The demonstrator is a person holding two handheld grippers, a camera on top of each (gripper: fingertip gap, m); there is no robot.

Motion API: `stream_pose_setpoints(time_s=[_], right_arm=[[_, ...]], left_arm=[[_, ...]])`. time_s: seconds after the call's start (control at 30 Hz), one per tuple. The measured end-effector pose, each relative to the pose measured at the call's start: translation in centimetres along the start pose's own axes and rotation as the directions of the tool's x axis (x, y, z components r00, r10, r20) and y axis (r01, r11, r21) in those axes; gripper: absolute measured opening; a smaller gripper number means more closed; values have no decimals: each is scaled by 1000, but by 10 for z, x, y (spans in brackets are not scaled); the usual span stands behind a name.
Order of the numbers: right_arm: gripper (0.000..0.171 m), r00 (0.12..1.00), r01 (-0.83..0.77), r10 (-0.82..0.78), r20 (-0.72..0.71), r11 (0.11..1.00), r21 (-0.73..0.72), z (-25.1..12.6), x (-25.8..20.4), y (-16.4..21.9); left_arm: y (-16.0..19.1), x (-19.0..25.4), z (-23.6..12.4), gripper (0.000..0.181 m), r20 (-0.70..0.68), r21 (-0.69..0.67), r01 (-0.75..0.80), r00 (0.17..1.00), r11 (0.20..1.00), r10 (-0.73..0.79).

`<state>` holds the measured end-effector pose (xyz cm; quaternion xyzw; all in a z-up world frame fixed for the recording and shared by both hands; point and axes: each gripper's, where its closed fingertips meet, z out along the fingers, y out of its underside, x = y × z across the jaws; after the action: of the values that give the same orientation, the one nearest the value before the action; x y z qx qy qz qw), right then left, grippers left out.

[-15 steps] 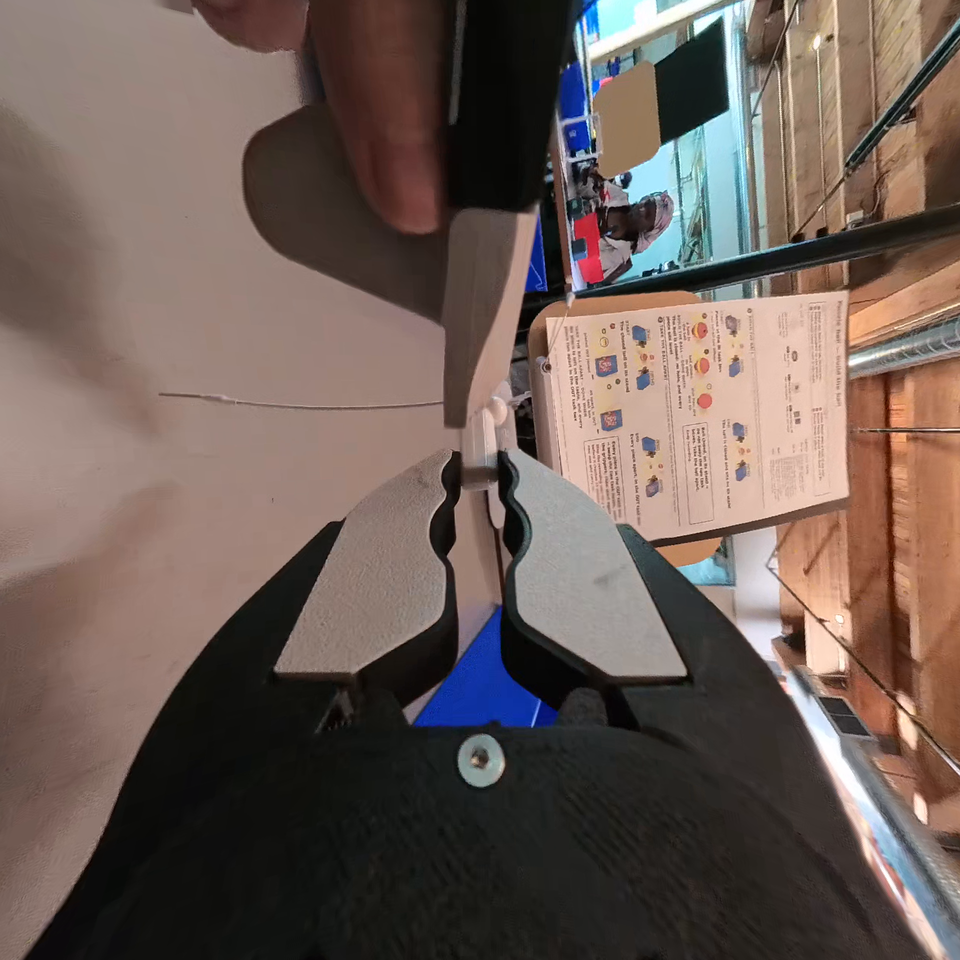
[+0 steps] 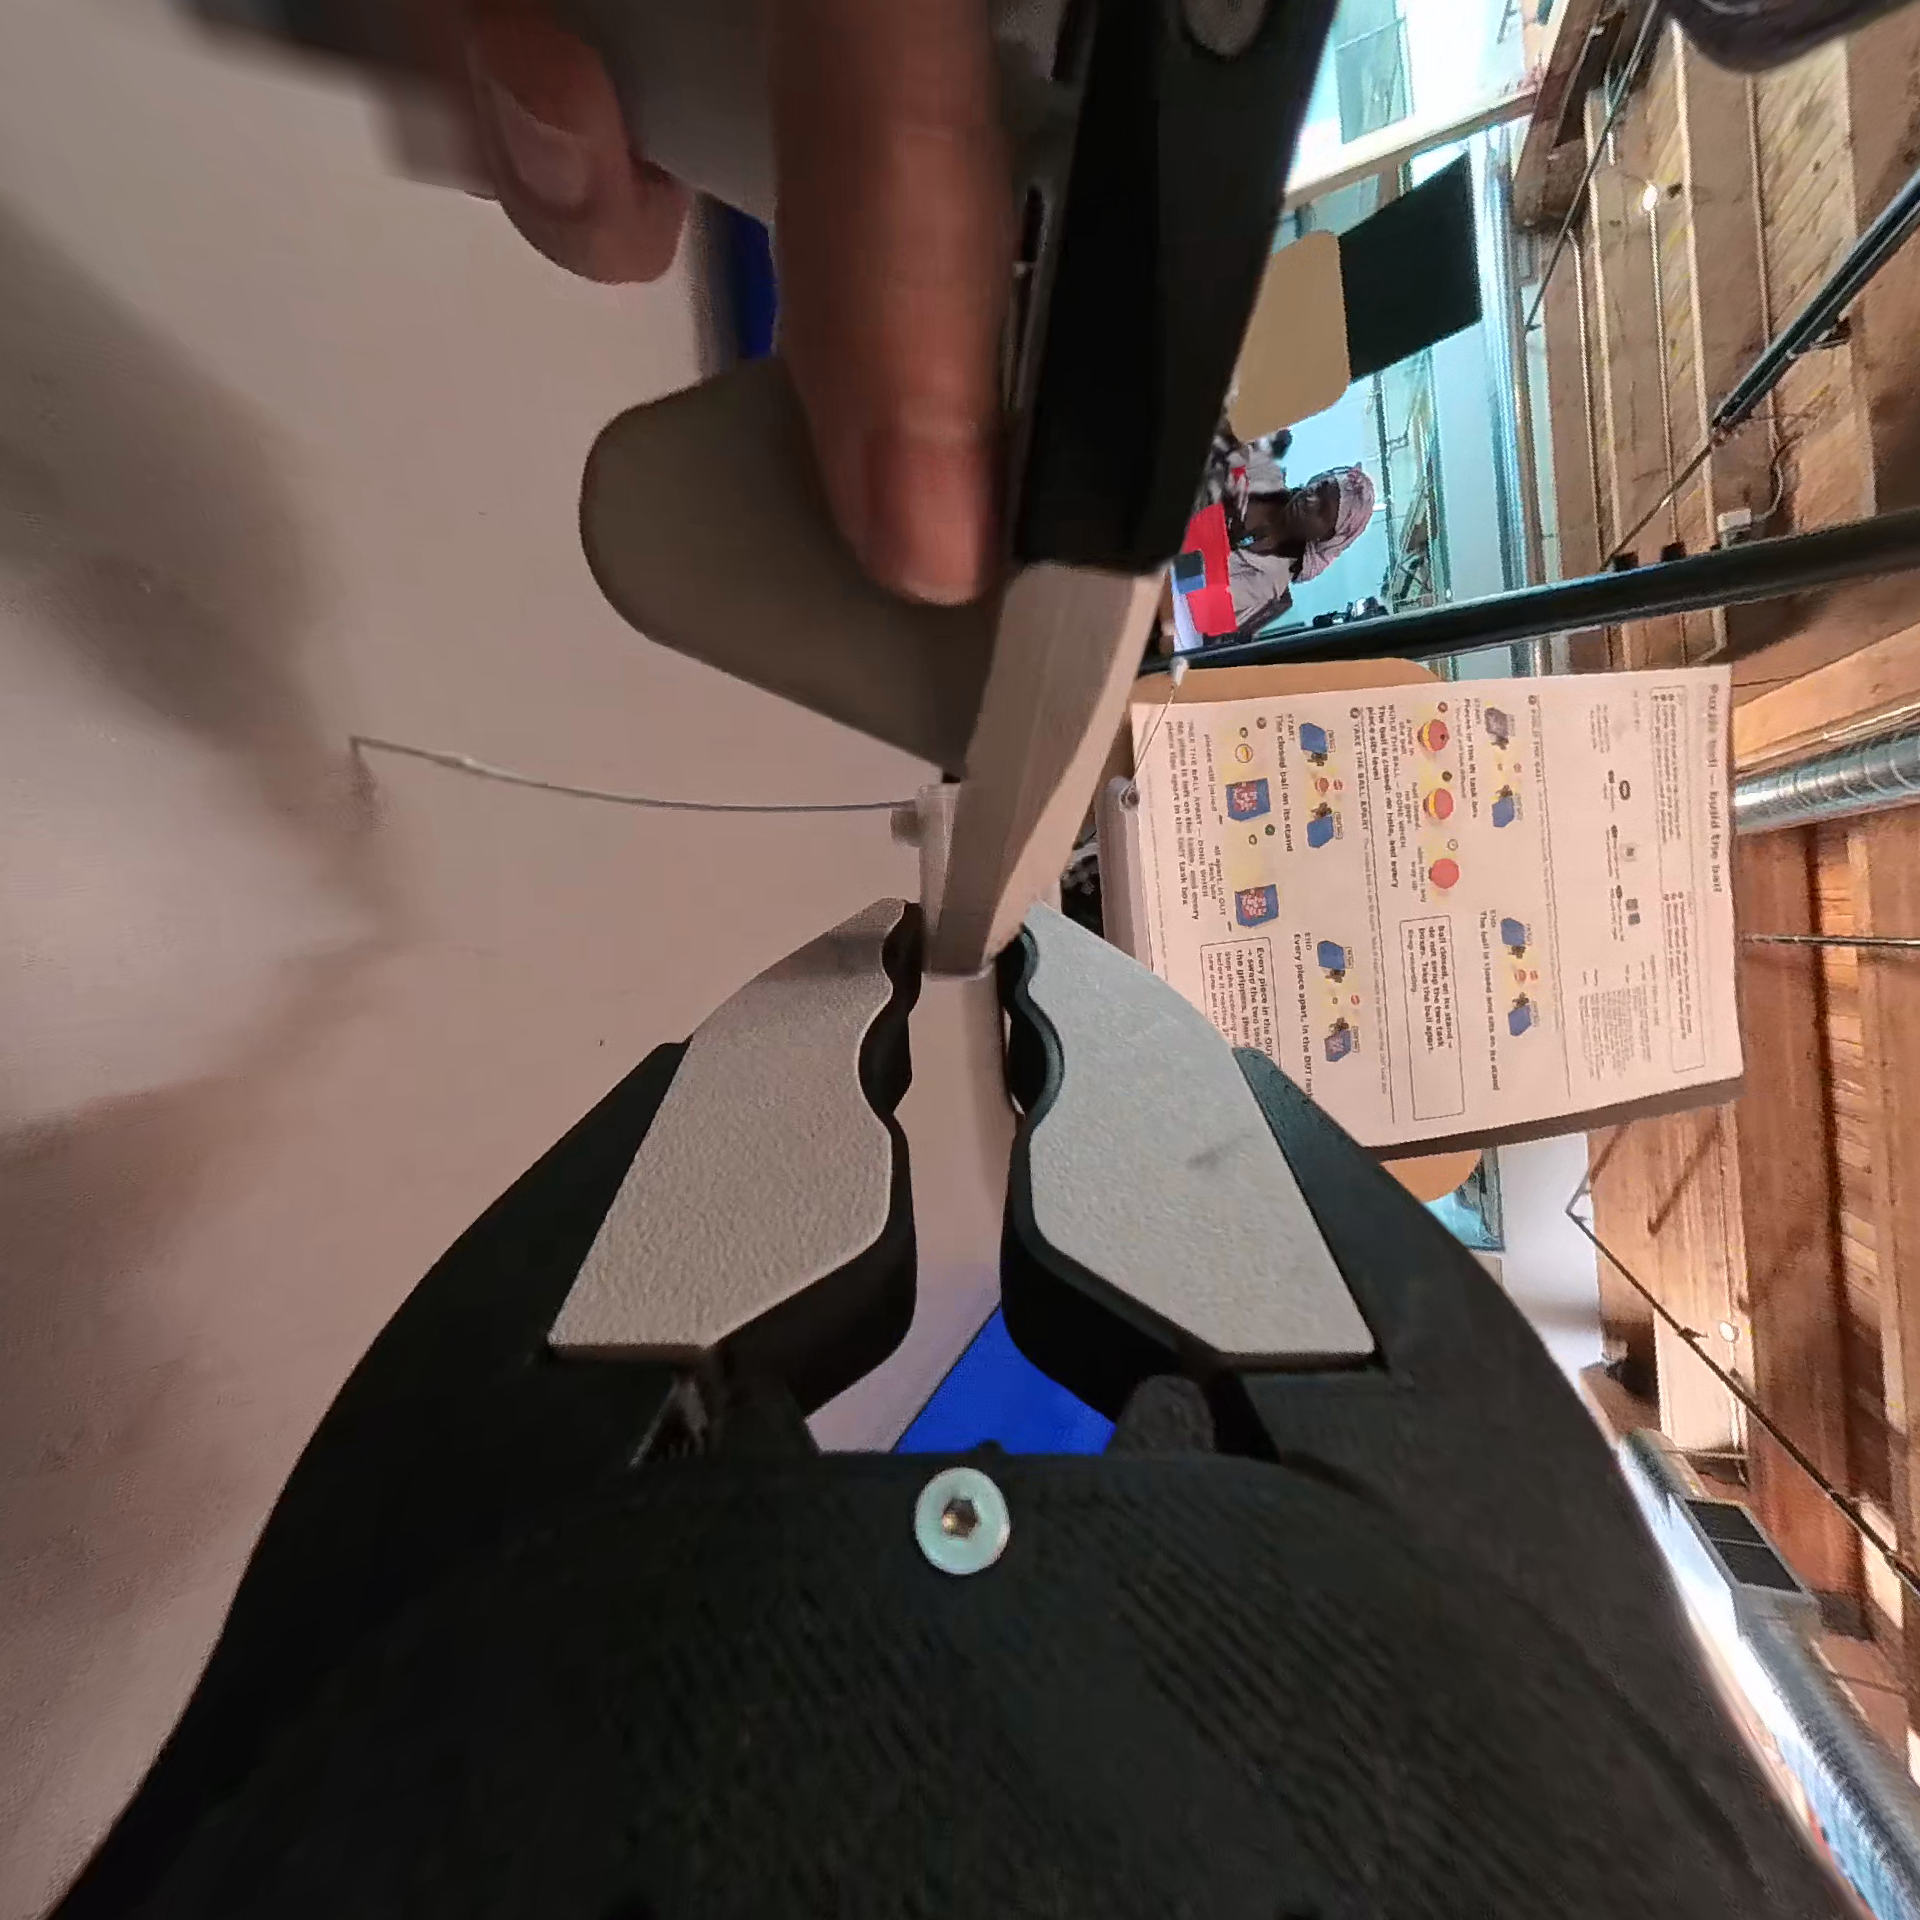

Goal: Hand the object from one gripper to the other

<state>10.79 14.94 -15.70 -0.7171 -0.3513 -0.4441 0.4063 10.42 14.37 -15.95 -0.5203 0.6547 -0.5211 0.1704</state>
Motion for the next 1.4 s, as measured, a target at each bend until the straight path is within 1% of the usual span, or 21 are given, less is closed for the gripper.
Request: stream_pose_setpoints(time_s=[0.07,0.27,0.33,0.57,0.67,0.73,0.77,0.8,0.83,0.87,0.9,0.93,0.97,1.0,1.03,1.07,1.13,1.2,1.23,1.3,1.4], right_arm=[[13,1000,8,-8,-6,1000,-1,1,-1,-3],[13,1000,-9,9,-15,1000,-21,1,2,0],[14,1000,-27,27,-16,1000,-4,-1,4,0],[19,986,-164,167,-9,976,145,-8,13,-10],[46,968,-249,247,34,945,211,-13,17,-14],[58,918,-397,382,109,878,267,-20,23,-16],[64,857,-515,481,183,805,294,-24,27,-19],[73,757,-653,593,273,692,308,-28,32,-21],[80,618,-786,683,390,545,291,-32,36,-25],[84,441,-897,738,511,375,232,-35,38,-28],[85,228,-973,759,610,195,121,-36,37,-29],[85,14,-999,728,685,40,-22,-36,32,-31],[84,-165,-985,646,745,-66,-161,-38,24,-36],[78,-300,-953,543,784,-136,-271,-42,18,-44],[71,-394,-919,445,804,-189,-345,-46,17,-50],[64,-457,-889,367,810,-226,-399,-49,16,-57],[58,-511,-857,283,811,-240,-456,-51,14,-70],[53,-527,-848,264,808,-223,-480,-50,8,-80],[46,-529,-847,258,809,-218,-485,-50,7,-83],[22,-517,-854,254,817,-221,-472,-49,7,-84],[16,-501,-863,288,816,-240,-445,-44,7,-79]], left_arm=[[4,-5,2,59,44,-26,1,999,1000,0],[0,-6,4,56,94,-5,-16,995,1000,17],[-3,-5,3,50,84,19,-39,996,999,37],[-12,5,1,50,-28,100,-70,997,992,73],[-19,5,-5,50,-74,154,-91,992,984,103],[-27,7,-15,50,-117,212,-121,982,970,148],[-29,9,-21,50,-145,236,-150,972,960,187],[-29,13,-27,50,-177,255,-191,955,948,239],[-30,16,-34,50,-193,283,-240,934,928,301],[-30,20,-40,50,-205,317,-294,907,902,367],[-29,26,-46,50,-222,348,-344,874,872,433],[-29,31,-52,50,-228,379,-383,844,842,486],[-29,34,-56,50,-221,405,-412,822,816,525],[-29,37,-59,50,-221,422,-438,799,794,559],[-27,41,-62,50,-221,438,-468,772,768,596],[-25,42,-63,50,-205,451,-506,743,735,637],[-19,43,-62,50,-168,454,-577,693,679,701],[-14,42,-59,50,-163,439,-608,670,662,724],[-13,42,-59,50,-162,439,-613,665,657,729],[-12,42,-58,50,-159,439,-620,659,650,735],[-11,36,-55,50,-126,413,-651,653,638,747]])
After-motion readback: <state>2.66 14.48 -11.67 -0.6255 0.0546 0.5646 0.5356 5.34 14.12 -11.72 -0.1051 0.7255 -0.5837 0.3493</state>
